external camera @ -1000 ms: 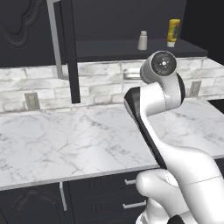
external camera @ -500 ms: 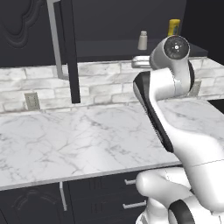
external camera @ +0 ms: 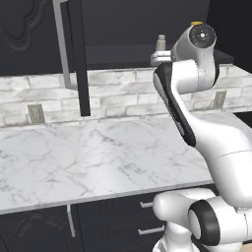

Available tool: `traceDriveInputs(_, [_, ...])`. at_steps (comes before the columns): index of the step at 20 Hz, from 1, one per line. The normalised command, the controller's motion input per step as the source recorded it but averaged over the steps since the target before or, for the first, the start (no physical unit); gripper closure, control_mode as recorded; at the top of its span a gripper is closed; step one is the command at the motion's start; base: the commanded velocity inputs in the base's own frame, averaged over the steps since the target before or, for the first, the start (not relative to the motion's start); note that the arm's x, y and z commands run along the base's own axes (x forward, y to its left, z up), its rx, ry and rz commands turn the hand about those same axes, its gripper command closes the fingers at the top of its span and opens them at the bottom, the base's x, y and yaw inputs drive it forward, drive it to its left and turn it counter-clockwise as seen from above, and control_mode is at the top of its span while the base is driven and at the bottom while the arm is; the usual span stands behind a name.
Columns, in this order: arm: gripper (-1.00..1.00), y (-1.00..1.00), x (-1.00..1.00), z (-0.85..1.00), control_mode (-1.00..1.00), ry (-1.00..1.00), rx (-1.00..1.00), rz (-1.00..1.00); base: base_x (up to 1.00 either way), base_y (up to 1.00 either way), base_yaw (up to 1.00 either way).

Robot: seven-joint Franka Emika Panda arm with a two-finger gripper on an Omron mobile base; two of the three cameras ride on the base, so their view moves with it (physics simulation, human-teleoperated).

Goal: Move the shaker and mustard from the cabinet to the dining counter.

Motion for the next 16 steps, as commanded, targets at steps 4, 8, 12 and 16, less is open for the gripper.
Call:
traceDriveInputs(4, [-1.0,-0.26,0.39,0.0,-1.0,-0.01,0.0,0.02,0.0,0.0,0.0])
traceDriveInputs(8, [-1.0,-0.25,0.39,0.0,-1.0,-0.02,0.0,0.02,0.0,0.0,0.0])
traceDriveInputs(12, [-1.0,-0.14,0.39,0.0,-1.0,0.0,0.0,0.01,0.0,0.0,0.0])
traceDriveInputs(16, [-1.0,-0.01,0.35,0.03,-1.0,0.0,0.0,0.01,0.0,0.0,0.0])
